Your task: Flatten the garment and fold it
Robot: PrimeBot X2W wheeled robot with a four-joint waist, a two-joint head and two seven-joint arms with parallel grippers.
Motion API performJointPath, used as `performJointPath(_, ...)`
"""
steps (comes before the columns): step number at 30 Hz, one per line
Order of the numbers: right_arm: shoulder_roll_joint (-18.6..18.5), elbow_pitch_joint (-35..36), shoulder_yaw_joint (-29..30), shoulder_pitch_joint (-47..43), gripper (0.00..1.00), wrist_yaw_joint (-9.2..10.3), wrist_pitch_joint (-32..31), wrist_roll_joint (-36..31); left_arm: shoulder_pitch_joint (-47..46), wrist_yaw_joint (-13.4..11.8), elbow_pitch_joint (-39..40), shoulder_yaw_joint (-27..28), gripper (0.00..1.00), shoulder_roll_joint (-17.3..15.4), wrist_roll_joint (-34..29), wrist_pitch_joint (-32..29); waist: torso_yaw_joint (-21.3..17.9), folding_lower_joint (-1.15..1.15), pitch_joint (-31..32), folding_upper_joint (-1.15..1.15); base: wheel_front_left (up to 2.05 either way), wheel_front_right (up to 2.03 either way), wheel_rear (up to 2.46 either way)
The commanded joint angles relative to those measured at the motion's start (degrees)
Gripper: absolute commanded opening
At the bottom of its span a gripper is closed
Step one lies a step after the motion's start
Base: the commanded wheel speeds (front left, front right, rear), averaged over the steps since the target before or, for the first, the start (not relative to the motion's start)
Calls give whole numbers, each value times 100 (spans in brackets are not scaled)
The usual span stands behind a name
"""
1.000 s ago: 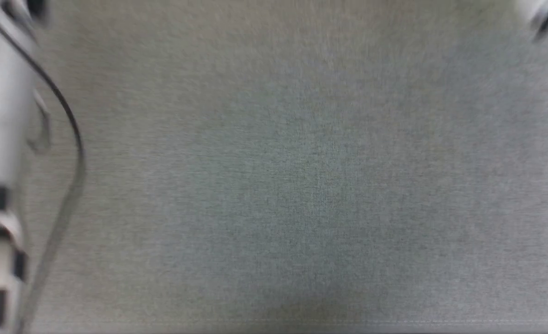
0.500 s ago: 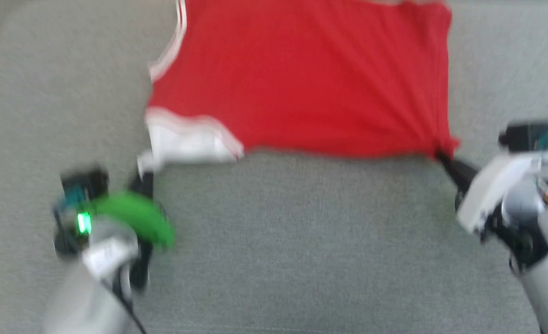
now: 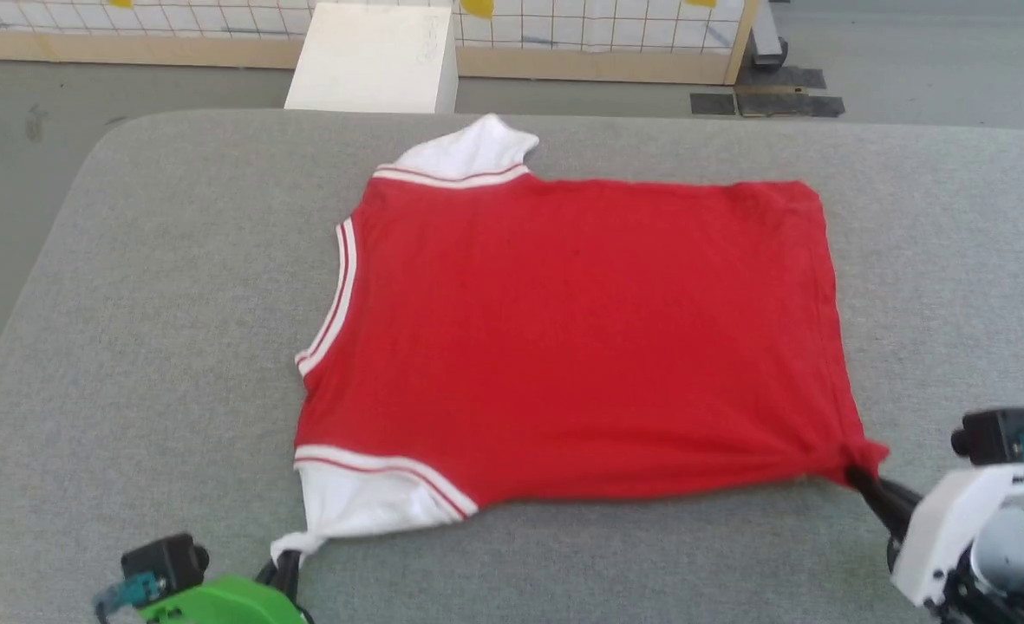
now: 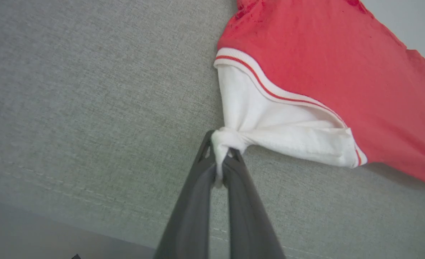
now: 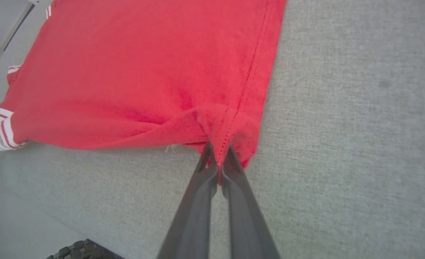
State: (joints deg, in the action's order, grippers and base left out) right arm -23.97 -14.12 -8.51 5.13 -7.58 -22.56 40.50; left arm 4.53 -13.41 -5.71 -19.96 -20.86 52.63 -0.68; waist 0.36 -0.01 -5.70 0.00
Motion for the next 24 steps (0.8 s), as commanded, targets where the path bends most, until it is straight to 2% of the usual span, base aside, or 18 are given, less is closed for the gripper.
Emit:
performJointPath(1,27,57,93,-129,0,9,-45,-53,141,-81,82,53,0,-40,79,15,-23,1,0,0,0,0,0)
performJointPath(7,180,355,315,-380,0,9,-294,-239,353,-193,421,74,0,-113,50,38,-65,1,-44,0,0,0,0)
performJointPath(13,207,652,391,-276,0,9,-518,-463,124,-194,743,74,0,-313,-190,94,-95,1,-125,0,0,0,0)
performJointPath(18,71,947,435,180,0,9,-1003,-560,-676,-126,1000,-42,0,-609,-481,-251,-109,1,-373,0,0,0,0)
performJointPath(24,-68,1029,469,869,0,9,-1605,-682,-1760,-26,980,-169,0,-753,-674,-728,-111,1,-826,0,0,0,0)
